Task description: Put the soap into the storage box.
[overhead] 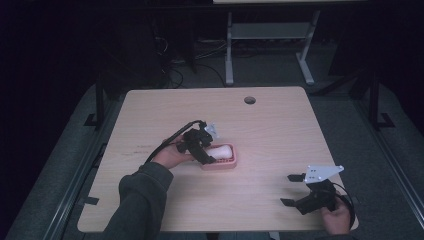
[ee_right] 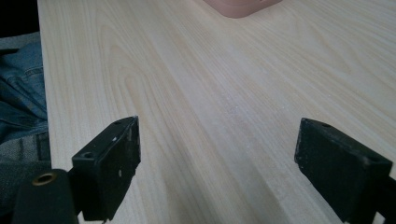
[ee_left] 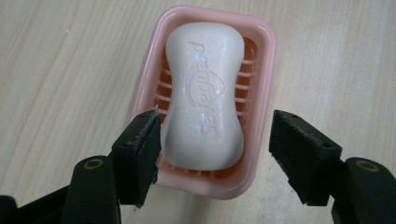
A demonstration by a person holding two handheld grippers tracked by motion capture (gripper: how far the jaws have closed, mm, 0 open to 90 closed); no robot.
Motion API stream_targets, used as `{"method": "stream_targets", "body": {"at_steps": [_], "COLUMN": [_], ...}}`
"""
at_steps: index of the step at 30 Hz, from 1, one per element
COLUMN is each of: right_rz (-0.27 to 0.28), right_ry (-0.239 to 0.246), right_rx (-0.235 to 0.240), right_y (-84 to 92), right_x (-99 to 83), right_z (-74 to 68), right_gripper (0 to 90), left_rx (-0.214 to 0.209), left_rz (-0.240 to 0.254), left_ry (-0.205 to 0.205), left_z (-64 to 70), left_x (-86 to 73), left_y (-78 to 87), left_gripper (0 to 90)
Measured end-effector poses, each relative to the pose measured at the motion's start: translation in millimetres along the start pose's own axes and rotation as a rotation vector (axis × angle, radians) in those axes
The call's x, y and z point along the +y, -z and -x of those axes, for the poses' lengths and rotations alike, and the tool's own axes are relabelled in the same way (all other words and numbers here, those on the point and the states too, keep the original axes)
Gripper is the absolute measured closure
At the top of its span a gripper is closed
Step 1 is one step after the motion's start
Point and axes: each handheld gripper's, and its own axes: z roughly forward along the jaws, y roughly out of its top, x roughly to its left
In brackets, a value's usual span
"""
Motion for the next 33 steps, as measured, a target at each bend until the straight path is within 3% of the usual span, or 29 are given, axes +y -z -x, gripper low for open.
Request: {"method": "stream_targets", "body": {"at_steps": [16, 33], "right_rz": [0.007, 0.001], "right_ry": [-0.013, -0.024], "right_rx": [-0.014, -0.023], "right_y": [1.6, 1.3], "right_x": [-0.5, -0.7], "right_z": [0.9, 2.1], "right_gripper": [14.1, 14.0], "left_rx": [-0.001, 0.026], "left_rz": [0.007, 0.041], "left_ry": [0.009, 0.008], "left_z": [9.3, 21.4], "left_x": [-11.9, -30.9], "left_y": [7.1, 21.1], "left_gripper": [32.0, 31.8]}}
